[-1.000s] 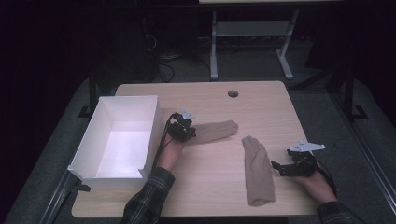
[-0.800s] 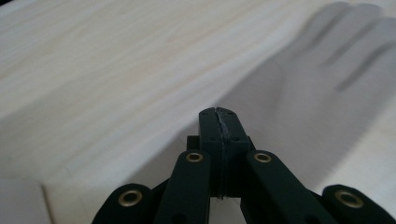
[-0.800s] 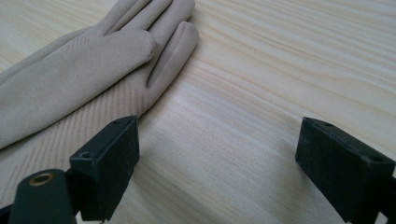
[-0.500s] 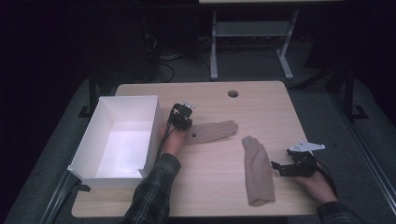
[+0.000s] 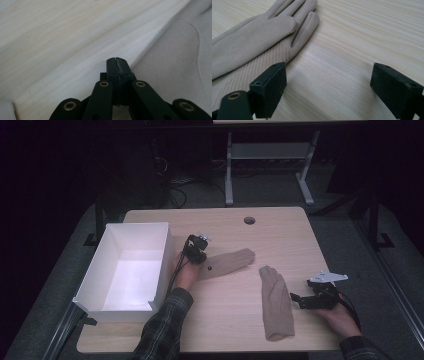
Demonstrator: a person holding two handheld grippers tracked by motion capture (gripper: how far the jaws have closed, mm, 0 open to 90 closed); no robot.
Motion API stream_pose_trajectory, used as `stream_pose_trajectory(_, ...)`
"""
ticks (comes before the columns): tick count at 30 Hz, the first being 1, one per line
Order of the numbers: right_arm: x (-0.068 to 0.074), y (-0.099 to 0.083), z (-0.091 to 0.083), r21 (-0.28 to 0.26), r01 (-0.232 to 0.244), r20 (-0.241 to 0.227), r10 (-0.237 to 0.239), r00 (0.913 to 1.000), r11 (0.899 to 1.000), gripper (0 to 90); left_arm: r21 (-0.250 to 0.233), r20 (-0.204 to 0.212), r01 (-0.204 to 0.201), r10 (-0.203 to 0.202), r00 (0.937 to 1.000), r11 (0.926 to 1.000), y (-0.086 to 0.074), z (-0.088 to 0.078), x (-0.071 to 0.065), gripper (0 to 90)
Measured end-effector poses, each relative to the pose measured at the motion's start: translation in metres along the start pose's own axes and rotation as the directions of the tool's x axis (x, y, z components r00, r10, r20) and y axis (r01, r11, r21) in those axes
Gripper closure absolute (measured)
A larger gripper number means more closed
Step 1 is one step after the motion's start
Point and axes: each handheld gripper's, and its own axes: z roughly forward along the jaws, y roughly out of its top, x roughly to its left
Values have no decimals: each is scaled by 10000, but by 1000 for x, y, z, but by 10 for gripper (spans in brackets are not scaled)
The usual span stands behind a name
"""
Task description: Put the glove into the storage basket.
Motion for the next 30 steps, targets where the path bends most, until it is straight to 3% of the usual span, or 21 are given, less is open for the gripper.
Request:
stream_pose_trajectory(8, 0, 0, 0, 1, 3, 5, -3, 10000, 10000, 131, 92, 710, -454, 447, 9965, 9989, -15, -16, -19, 896)
stream_pose_trajectory(10, 0, 0, 0, 1, 3, 5, -3, 10000, 10000, 131, 49, 728, -532, 527, 9960, 9986, -17, -18, -21, 896)
stream_pose_trajectory(15, 0, 0, 0, 3, 2, 4, -2, 10000, 10000, 131, -134, 1291, -605, 617, 9897, 9981, -26, -27, -32, 896)
stream_pose_trajectory(19, 0, 0, 0, 3, 7, 5, -7, 10000, 10000, 131, -249, 1477, -952, 978, 9842, 9951, -34, -34, -44, 896)
stream_pose_trajectory(23, 0, 0, 0, -1, 11, -1, -11, 10000, 10000, 132, -505, 2021, -1176, 1254, 9713, 9918, -41, -43, -60, 896)
stream_pose_trajectory(24, 0, 0, 0, 0, 13, -1, -13, 10000, 10000, 131, -505, 2021, -1176, 1254, 9713, 9918, -41, -43, -60, 896)
stream_pose_trajectory(26, 0, 0, 0, -3, 22, -2, -22, 10000, 10000, 131, -513, 2350, -1499, 1578, 9591, 9874, -45, -48, -72, 896)
stream_pose_trajectory(28, 0, 0, 0, -2, 14, 0, -14, 10000, 10000, 132, -542, 2424, -1541, 1627, 9564, 9866, -47, -50, -76, 896)
stream_pose_trajectory(29, 0, 0, 0, -6, 30, -7, -30, 10000, 10000, 131, -573, 2471, -1731, 1819, 9518, 9832, -48, -51, -79, 896)
stream_pose_trajectory(30, 0, 0, 0, -7, 30, -7, -30, 10000, 10000, 131, -582, 2456, -1699, 1791, 9527, 9837, -49, -51, -81, 896)
